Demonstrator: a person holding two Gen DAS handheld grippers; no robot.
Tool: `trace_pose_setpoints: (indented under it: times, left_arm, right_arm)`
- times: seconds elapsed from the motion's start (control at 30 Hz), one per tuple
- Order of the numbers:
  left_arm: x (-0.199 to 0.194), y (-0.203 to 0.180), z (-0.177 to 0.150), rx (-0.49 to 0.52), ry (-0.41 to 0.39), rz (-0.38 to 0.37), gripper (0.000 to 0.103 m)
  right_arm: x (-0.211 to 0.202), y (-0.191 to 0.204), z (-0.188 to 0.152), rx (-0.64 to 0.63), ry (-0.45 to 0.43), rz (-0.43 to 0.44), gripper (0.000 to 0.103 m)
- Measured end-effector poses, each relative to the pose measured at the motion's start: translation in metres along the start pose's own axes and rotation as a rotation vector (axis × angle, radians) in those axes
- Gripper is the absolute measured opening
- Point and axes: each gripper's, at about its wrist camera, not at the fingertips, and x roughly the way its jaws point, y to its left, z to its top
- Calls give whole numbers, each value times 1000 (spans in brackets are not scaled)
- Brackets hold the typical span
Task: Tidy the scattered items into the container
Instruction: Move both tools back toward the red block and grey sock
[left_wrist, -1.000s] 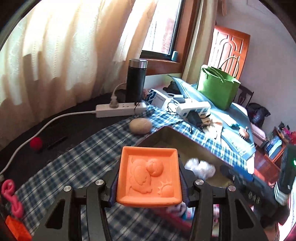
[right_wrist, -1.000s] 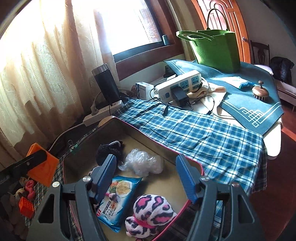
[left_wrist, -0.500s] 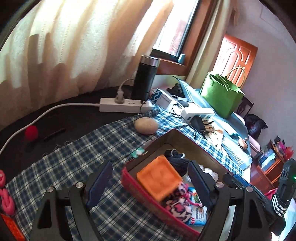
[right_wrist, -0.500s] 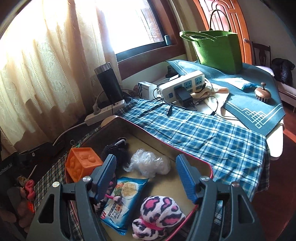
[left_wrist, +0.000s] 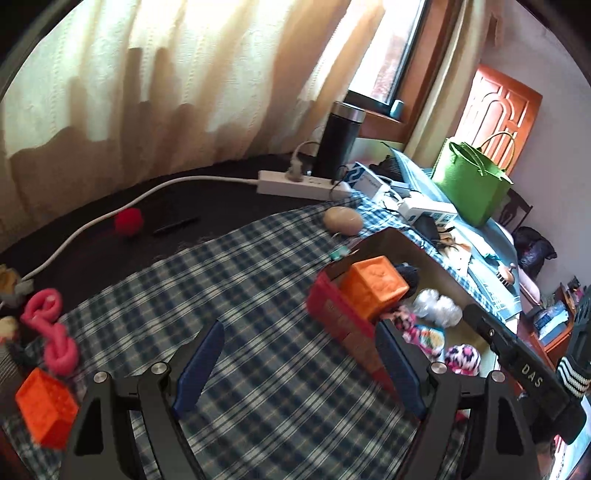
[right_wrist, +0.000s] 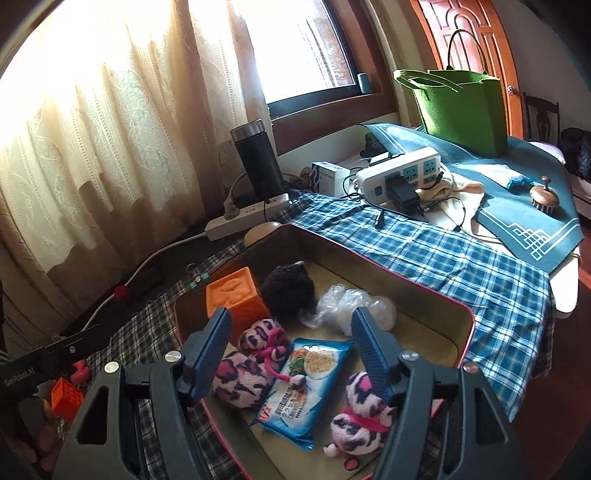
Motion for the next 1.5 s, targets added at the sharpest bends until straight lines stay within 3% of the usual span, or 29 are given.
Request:
trace_pose_setpoints:
  times: [0.3,1.03,1.27,1.5]
  left_arm:
    - [-43,52,-27,-77,-11,79,85]
    - [-123,227,-91,-336,-90,397,85]
    - [-111,255,-98,-383,-66,417,85]
    - [-97,266,-96,-367,-70,401,85]
  right_arm:
    - [2,54,-13,-82,30,80,71]
    - [14,170,-54,-315,143,230,75]
    - [18,196,-62,-366,170,254,75]
    - [30,216,-66,-398,197,263,75]
